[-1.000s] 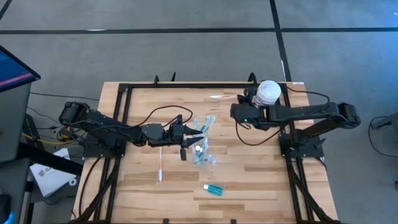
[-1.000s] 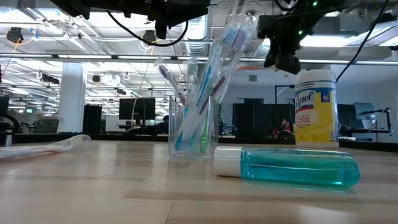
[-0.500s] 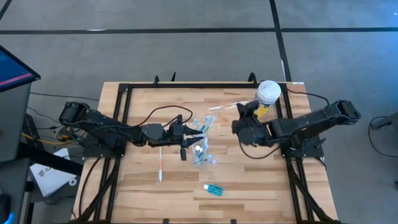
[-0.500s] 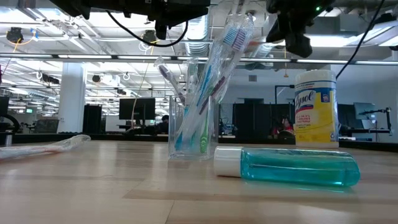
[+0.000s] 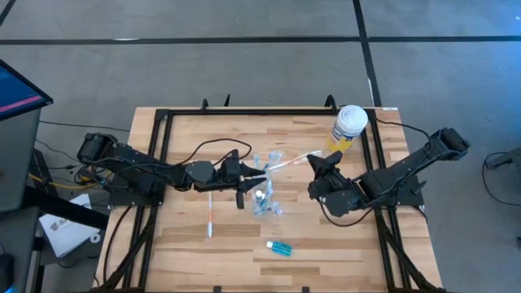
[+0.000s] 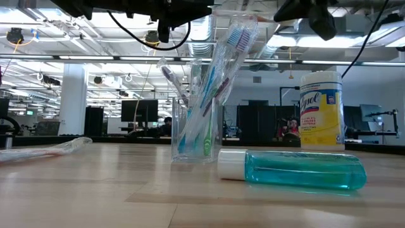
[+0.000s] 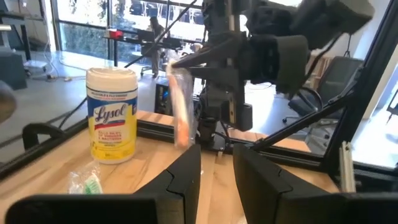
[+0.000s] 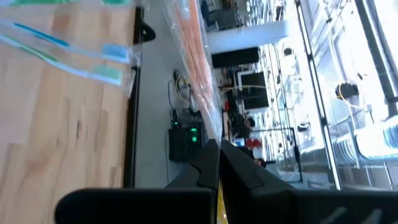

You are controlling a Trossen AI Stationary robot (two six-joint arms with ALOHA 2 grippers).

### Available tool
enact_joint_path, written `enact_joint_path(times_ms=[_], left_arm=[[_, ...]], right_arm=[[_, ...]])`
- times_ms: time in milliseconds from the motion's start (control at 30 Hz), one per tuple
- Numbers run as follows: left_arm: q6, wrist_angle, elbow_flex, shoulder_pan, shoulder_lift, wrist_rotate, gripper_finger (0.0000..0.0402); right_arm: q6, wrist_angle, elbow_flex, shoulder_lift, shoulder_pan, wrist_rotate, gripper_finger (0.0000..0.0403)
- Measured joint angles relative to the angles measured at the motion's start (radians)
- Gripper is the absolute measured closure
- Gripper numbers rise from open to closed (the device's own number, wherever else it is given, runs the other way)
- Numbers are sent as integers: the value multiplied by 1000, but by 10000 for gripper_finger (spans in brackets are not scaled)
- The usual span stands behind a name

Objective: Pick & Place toothbrushing station
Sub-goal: Put the top orange toothbrush into the transparent organizer

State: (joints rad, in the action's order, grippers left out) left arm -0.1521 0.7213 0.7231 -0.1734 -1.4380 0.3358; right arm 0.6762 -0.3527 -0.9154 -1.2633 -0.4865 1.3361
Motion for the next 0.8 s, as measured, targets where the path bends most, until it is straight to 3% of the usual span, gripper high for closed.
enact_joint_path(times_ms=[533,800], left_arm=[[-72,1,1,0,130,-106,312],[-294,-123,0,47,125,-172,299]], right_arm=[[-48,-8,4,-32,-43,3,403],[45,56,-9,-185,-48,4,403]])
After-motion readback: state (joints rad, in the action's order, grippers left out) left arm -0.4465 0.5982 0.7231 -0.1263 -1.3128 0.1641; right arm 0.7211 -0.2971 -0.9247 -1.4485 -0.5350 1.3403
